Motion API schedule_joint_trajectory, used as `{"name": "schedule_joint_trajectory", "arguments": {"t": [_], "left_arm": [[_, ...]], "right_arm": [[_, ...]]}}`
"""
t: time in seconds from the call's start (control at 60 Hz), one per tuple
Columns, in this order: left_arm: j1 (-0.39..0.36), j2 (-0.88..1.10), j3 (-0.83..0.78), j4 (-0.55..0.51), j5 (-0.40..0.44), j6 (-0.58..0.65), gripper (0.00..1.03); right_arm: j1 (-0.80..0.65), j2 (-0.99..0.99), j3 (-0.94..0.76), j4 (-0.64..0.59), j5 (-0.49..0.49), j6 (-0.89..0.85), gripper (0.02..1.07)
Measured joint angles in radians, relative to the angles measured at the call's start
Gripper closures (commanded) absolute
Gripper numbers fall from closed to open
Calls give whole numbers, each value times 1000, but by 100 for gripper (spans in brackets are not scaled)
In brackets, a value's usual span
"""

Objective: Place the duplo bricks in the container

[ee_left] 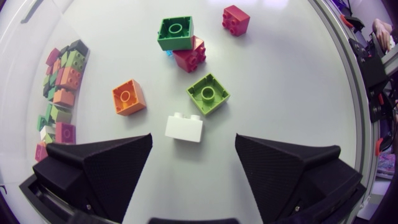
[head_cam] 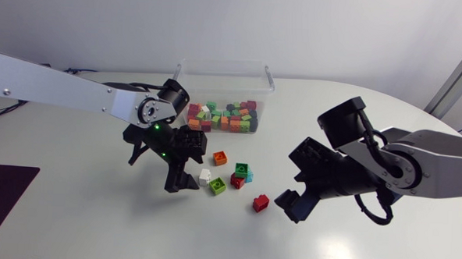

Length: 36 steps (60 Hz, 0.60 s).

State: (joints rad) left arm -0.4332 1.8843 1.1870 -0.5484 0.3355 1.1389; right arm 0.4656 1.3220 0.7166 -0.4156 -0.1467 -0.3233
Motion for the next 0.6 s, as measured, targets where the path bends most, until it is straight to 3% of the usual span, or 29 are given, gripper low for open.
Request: {"name": "schedule_joint_trajectory", "arguments": {"t": [0.233, 0.467, 0.6], "left_arm": [[-2, 97, 109, -31, 2, 34, 18], [-18, 172, 169, -151, 5, 71, 41], [-22, 192, 181, -180, 5, 86, 46]], "right_arm": [[27, 35, 0, 2, -3, 0, 7], [47, 90, 2, 4, -3, 9, 7], [72, 126, 19, 5, -2, 33, 7]]}}
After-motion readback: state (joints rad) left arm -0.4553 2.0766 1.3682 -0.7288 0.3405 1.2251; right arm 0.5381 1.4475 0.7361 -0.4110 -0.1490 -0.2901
